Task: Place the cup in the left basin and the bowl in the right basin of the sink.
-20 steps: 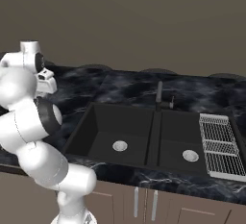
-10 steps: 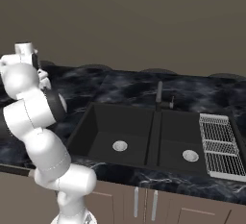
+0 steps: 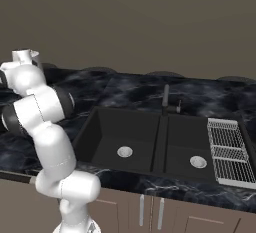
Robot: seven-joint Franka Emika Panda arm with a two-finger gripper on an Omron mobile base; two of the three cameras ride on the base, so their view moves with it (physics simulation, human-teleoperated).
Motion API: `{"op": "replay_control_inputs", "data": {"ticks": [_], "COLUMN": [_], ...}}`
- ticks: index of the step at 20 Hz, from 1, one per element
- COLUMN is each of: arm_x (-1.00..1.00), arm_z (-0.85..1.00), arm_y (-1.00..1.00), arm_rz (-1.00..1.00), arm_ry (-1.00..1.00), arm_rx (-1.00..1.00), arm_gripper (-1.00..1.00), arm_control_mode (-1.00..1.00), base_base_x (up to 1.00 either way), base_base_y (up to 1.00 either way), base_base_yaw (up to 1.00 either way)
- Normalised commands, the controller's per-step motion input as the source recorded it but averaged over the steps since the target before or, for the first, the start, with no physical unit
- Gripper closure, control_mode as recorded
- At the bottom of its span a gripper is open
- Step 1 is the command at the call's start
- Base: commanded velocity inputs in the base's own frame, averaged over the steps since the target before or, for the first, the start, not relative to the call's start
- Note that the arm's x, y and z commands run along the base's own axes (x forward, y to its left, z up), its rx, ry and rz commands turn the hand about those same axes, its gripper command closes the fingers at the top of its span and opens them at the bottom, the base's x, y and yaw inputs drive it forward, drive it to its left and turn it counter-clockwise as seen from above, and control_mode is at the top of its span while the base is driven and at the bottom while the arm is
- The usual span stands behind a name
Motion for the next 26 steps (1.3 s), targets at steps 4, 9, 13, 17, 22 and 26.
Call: {"op": "replay_control_inputs", "data": {"ticks": [4, 9, 13, 17, 22, 26], "arm_x": [0.11, 0.01, 0.0, 0.02, 0.09, 0.16], "arm_z": [-0.16, -0.25, -0.24, -0.18, -0.17, -0.15], "arm_y": [0.31, 0.16, 0.09, 0.01, 0.04, 0.13], "arm_rz": [-0.07, -0.06, -0.06, -0.06, -0.07, -0.08], "arm_ry": [0.0, 0.02, 0.0, 0.0, 0.0, 0.0], "arm_rx": [0.0, 0.0, 0.0, 0.0, -0.01, -0.01], "arm_gripper": [-1.0, -1.0, -1.0, -1.0, -1.0, -1.0], "arm_control_mode": [-1.0, -1.0, -1.0, -1.0, -1.0, -1.0], "base_base_x": [0.0, 0.0, 0.0, 0.0, 0.0, 0.0], "base_base_y": [0.0, 0.0, 0.0, 0.0, 0.0, 0.0], "base_base_yaw": [0.0, 0.0, 0.0, 0.0, 0.0, 0.0]}}
